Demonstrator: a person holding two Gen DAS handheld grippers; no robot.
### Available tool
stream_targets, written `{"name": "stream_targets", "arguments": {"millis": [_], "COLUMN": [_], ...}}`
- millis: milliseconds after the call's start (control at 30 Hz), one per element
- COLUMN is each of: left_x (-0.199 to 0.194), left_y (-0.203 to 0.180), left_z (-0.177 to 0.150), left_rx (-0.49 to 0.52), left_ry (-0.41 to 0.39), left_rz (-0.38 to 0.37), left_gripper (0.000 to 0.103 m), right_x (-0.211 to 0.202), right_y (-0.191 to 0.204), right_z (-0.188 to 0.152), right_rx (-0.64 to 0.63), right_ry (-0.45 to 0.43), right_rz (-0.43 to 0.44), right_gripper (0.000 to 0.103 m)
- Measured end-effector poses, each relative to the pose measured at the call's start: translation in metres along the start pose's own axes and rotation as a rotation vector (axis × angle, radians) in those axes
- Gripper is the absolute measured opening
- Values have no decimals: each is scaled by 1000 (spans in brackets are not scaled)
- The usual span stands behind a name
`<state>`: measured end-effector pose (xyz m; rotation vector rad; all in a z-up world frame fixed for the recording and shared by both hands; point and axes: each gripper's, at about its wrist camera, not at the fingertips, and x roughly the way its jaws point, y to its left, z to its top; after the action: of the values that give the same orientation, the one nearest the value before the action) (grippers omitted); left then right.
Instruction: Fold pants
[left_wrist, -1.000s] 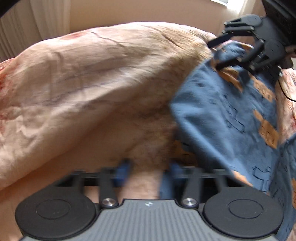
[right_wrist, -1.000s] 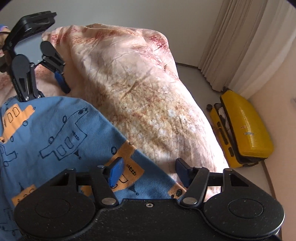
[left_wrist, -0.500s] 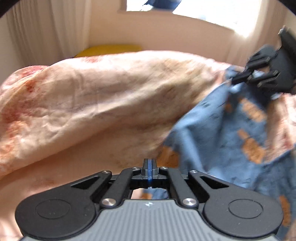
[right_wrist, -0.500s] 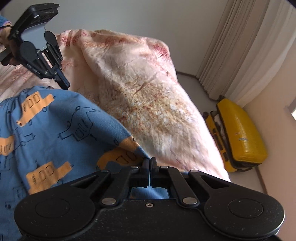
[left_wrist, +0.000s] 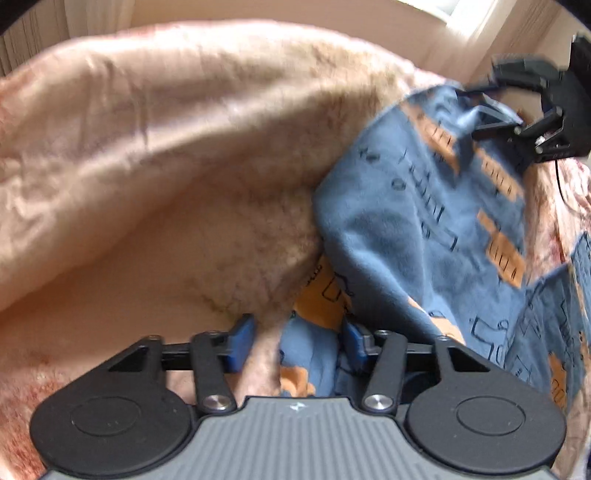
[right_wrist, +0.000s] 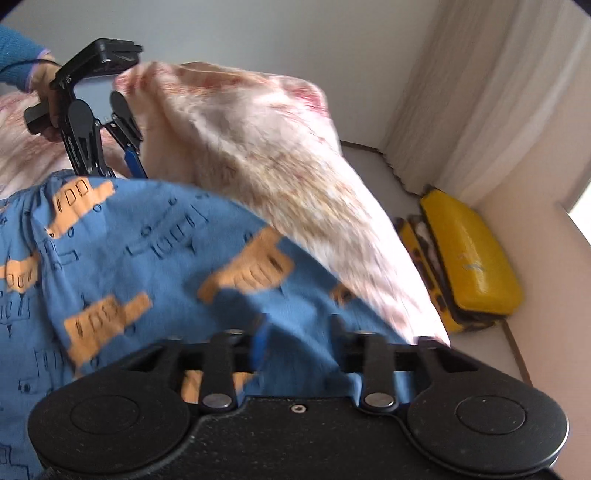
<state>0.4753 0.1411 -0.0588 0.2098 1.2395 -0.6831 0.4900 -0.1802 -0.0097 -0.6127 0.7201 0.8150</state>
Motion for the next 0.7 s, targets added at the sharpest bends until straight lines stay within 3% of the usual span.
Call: {"name": "stream_targets", "arguments": {"millis": [33,67,200,267,300,333,467,533,600,700], "left_x": [1,2,-4,-16,-25,-34,-77,-78,-66,-41], "left_y": [-2,-6,-43,-58,-64,-68,-65,-71,-65,-49], "left_z": [1,1,-3,-9,-12,-17,-34,-34,-28,-19], "left_rx": [1,11,132,174,201,220,202,216,173,88], "left_ry": [22,37,12,-26,-50,-77,-186,-224,-208,-192], "left_rz": [-18,-29,131,229,292,354,536,617,619,525], "left_gripper": [21,6,2,2,2,2,2,2,3,9], "right_x": [8,15,48,62,60,54,25,17,30,65], "right_y": [-1,-2,-11,-14,-9,-3,5,2,-3,1], "right_z": [8,16,34,34,33,32,31,36,42,39], "right_rx": [-21,-37,-27,0,-30,-60,-52,-20,9,10], "right_ry": [12,19,74,137,120,94,-27,-90,-75,31], "right_rz": [14,19,16,47,27,9,-63,-99,-107,-148], "right_gripper": [66,69,72,47,11,0,0,0,0,7]}}
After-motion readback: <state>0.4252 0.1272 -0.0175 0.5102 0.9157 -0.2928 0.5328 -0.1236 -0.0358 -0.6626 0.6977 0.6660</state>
